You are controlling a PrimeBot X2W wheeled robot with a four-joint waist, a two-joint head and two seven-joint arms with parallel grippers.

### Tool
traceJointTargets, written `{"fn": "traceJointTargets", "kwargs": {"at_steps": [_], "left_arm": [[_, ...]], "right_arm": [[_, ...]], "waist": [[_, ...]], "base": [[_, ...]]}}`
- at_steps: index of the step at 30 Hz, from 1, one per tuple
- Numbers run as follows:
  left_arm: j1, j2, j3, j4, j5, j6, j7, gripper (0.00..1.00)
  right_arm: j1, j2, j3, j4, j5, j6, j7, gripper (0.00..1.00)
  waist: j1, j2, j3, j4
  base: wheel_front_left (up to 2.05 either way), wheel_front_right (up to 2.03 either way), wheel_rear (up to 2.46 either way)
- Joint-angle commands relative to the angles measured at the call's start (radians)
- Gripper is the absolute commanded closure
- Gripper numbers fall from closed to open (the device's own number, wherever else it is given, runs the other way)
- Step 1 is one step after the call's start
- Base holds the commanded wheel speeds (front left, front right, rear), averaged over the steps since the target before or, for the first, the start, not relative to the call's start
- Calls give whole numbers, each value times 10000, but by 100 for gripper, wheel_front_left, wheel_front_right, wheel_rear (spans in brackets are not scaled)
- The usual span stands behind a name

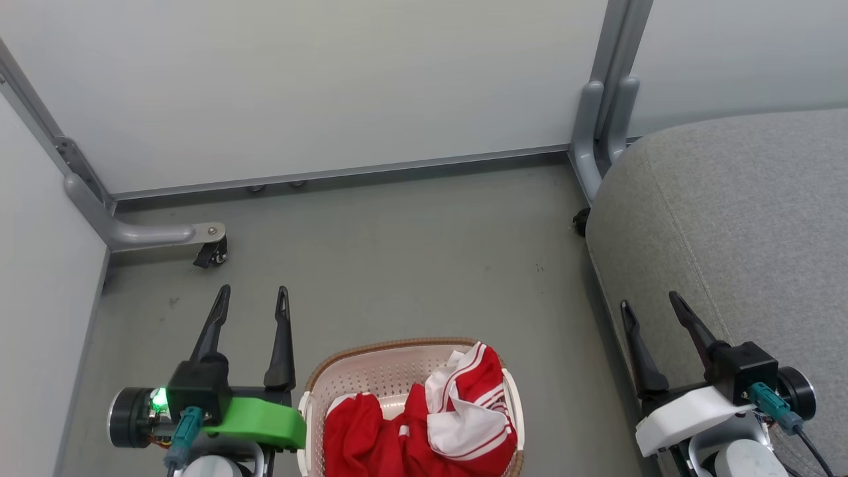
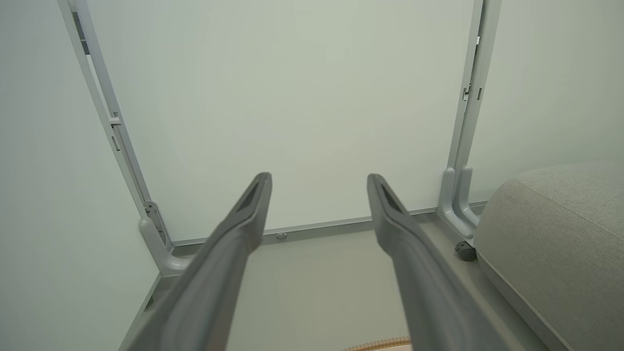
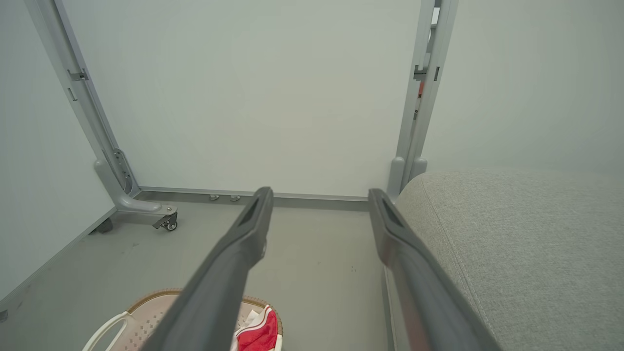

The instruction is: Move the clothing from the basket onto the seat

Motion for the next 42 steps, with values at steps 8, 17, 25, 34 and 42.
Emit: {"fn": "traceJointTargets", "kwargs": {"at_steps": [8,17,25,34,42], "left_arm": [[13,42,59,215,-442,-99,-2,0],[-75,35,-12,466,-590,-110,-1,0],[-136,33,-57,483,-597,-73,-1,0],[-280,33,-114,551,-363,-214,-1,0],[-1029,76,-270,899,-164,-545,1,0]], "right_arm": [[-76,-19,-64,150,76,0,-30,0],[-65,-20,-45,231,176,0,-30,0],[-88,-20,-18,252,180,0,-30,0],[-130,-20,58,199,230,0,-30,0],[-532,-23,336,-90,262,0,-30,0]], "waist": [[0,89,-1,-1],[0,89,1,2],[0,89,26,8],[0,89,143,-85],[0,89,848,-565]], "base": [[0,0,0],[0,0,0],[0,0,0],[0,0,0],[0,0,0]]}}
